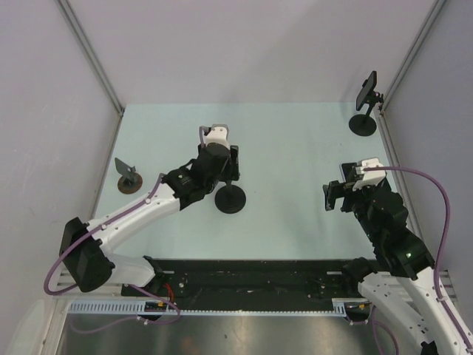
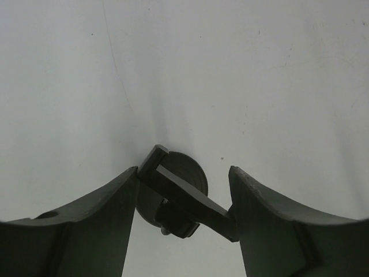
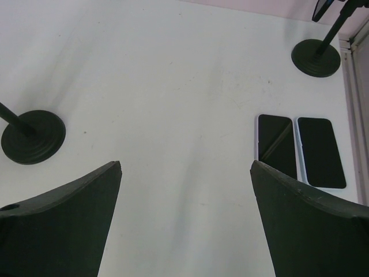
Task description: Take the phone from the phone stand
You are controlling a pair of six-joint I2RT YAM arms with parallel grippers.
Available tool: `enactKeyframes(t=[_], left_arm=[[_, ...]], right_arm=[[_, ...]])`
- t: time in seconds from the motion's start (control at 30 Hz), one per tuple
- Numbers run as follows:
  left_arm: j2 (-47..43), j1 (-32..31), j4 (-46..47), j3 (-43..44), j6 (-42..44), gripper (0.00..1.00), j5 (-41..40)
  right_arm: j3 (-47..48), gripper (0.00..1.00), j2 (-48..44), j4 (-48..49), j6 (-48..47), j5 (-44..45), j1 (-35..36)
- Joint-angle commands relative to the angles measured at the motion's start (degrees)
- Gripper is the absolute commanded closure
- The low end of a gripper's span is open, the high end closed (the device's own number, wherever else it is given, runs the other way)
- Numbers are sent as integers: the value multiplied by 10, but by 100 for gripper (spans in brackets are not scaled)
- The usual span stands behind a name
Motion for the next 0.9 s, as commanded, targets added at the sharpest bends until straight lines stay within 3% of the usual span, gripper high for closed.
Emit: enactKeyframes(t=[0.0,0.2,0.27,0.43,0.7,0.87], left_arm=[[5,1,-1,22,-14,36,-14],[-1,20,-1,26,-2,64,-14],[-8,40,-2,25,6,77,-1],[-17,99,-7,31,44,97,46],[-33,166,-21,37,106,100,65],[-35,246,-25,53,156,100,58]], right_arm=[[-13,0,-24,28,-28,64,27],[-28,0,-39,32,-33,92,57],[-32,0,-46,32,-33,96,63],[-39,0,-54,35,-34,102,68],[-43,1,-53,38,-34,104,73],[-45,1,-50,42,-35,104,75]])
